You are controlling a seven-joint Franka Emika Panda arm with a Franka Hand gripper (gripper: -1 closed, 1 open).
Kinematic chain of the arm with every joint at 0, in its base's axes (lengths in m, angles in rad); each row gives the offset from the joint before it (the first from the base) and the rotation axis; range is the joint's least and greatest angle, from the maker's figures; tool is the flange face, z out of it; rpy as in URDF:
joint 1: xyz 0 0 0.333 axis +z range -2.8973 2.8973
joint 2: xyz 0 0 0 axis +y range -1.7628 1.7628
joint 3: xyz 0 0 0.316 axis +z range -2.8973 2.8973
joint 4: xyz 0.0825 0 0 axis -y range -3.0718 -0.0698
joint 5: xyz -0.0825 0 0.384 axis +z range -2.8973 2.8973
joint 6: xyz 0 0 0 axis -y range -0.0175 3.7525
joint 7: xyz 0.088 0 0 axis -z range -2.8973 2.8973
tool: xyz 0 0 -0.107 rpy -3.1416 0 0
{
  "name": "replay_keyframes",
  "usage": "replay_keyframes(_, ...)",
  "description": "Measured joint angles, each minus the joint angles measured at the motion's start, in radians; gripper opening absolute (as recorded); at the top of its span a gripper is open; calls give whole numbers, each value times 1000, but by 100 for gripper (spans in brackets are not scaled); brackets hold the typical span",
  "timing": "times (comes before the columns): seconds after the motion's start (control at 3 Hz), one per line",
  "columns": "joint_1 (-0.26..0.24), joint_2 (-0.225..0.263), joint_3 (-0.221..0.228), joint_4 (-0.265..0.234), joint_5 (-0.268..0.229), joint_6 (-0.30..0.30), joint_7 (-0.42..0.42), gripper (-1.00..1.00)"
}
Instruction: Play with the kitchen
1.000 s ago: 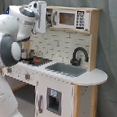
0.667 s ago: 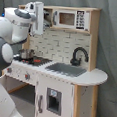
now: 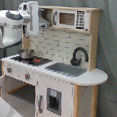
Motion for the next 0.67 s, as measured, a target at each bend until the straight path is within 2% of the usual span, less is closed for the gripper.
replay_keyframes(0.33,-6,-56,3,-16,-4,-1,82,100)
replay_keyframes(0.67,-39,-62,34,-16,-13,0,183,100)
